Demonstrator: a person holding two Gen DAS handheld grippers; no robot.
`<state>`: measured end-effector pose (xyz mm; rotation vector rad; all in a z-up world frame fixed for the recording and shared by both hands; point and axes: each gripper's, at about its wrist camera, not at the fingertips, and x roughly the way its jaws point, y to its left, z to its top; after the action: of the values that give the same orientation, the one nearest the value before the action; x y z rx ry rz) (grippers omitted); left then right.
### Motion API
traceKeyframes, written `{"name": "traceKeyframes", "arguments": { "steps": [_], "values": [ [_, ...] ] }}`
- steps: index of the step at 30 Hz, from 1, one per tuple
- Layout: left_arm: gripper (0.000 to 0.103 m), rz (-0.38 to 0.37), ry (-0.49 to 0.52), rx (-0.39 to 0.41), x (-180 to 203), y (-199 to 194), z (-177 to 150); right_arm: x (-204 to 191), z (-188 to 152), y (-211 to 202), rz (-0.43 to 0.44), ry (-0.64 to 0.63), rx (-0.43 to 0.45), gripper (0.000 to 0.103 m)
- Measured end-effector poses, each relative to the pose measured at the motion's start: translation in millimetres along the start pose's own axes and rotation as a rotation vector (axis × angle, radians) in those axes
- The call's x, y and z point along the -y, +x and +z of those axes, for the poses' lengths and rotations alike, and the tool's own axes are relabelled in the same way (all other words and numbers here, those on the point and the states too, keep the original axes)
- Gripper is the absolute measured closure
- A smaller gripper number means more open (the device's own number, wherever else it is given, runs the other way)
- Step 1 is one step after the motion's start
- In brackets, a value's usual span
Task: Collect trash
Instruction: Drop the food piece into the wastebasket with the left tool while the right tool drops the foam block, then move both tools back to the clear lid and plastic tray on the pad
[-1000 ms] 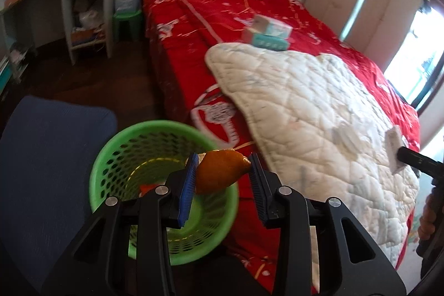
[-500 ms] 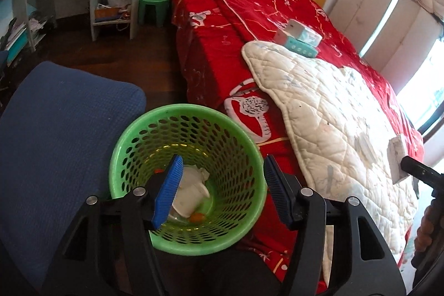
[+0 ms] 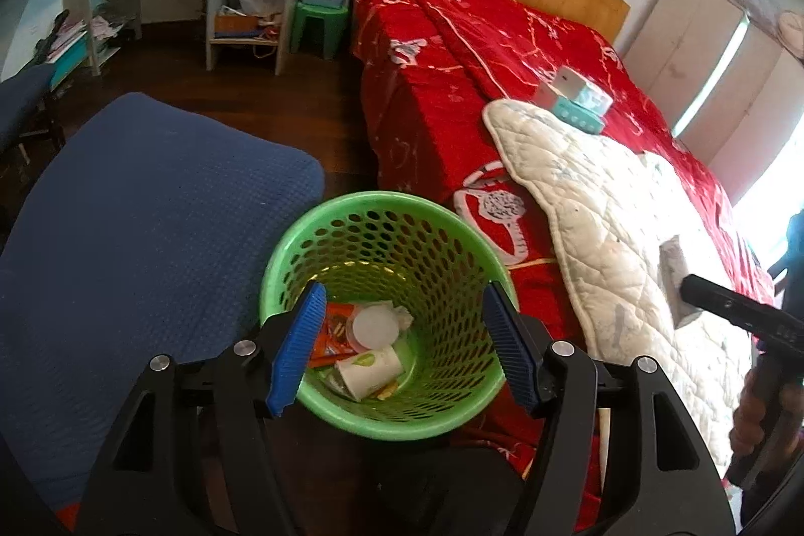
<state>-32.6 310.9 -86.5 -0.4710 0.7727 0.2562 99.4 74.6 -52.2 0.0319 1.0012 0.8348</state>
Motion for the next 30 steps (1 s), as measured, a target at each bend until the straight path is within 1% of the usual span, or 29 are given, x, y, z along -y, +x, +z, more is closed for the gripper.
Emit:
{"name": "traceKeyframes", "arguments": {
  "steps": [6, 13, 15, 16, 18, 23, 26, 28, 29, 30],
  "values": [
    [0.038, 0.008, -0.029, 0.017, -13.8, -6.8, -0.7, -21.4, 4.8, 30.4, 0.023, -0.015, -0.039, 0.04],
    [0.038, 0.012, -0.055, 0.015, -22.5, -7.0, -3.9, -40.7, 8.5, 61.5, 0.055, -0.026, -0.066, 0.039],
    [0.038, 0.009, -0.061, 0.014, -24.9, -7.0, -4.3, -44.6, 8.5, 66.8, 0.068, -0.024, -0.067, 0.032],
    [0.038, 0.009, -0.062, 0.013, -25.3, -6.6, -4.7, -45.6, 8.5, 67.7, 0.069, -0.025, -0.063, 0.032],
    [0.038, 0.005, -0.067, 0.01, -26.4, -6.4, -5.9, -46.0, 7.5, 68.2, 0.082, -0.024, -0.06, 0.032],
    [0.038, -0.005, -0.056, 0.011, -19.8, -5.5, -4.6, -39.6, 0.0, 58.8, 0.063, -0.027, -0.057, 0.031],
    [0.038, -0.015, -0.04, 0.012, -11.7, -5.8, -4.4, -27.0, -4.3, 46.1, 0.046, -0.017, -0.049, 0.031],
    [0.038, -0.022, -0.03, 0.01, -5.2, -5.0, -4.2, -15.7, -7.5, 34.1, 0.026, -0.004, -0.036, 0.029],
    [0.038, -0.028, -0.022, 0.008, -0.4, -4.3, -4.2, -10.3, -9.5, 29.0, 0.019, 0.003, -0.028, 0.026],
    [0.038, -0.031, -0.015, 0.006, 3.8, -3.4, -4.2, -3.6, -11.2, 22.4, 0.01, 0.011, -0.019, 0.026]
  ]
}}
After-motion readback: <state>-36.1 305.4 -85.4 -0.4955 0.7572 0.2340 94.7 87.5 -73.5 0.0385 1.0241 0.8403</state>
